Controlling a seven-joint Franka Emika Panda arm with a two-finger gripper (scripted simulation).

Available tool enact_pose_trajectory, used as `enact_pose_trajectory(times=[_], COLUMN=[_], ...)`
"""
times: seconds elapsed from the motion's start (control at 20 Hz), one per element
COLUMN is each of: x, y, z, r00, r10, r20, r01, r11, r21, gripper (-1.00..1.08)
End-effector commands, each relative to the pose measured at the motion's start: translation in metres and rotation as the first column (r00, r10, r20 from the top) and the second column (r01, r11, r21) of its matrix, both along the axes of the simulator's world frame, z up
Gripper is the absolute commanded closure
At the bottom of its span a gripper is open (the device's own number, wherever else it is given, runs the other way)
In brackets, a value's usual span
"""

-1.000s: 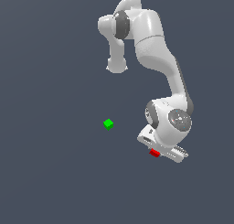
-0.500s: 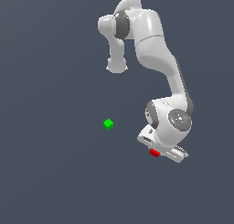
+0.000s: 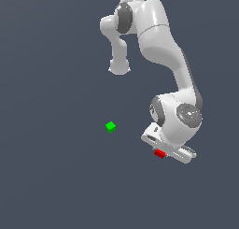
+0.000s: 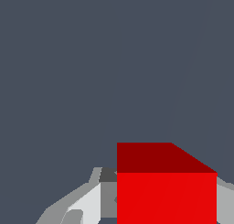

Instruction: Stack the red cube on top of the green cube.

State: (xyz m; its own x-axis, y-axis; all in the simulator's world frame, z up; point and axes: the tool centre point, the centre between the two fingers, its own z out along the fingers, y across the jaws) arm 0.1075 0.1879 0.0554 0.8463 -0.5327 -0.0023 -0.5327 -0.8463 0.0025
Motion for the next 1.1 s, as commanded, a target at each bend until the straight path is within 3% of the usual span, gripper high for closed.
enact_pose_trajectory(times=[0.0, 0.4, 1.05], x=[0.000, 0.001, -0.002], y=[0.000, 0.000, -0.005], z=[0.021, 0.062, 0.063], r00=[1.000, 1.000, 1.000], r10=[0.000, 0.000, 0.000], r20=[0.003, 0.003, 0.004], r01=[0.000, 0.000, 0.000], r11=[1.000, 1.000, 1.000], r21=[0.001, 0.001, 0.001], gripper=[1.08, 1.08, 1.08])
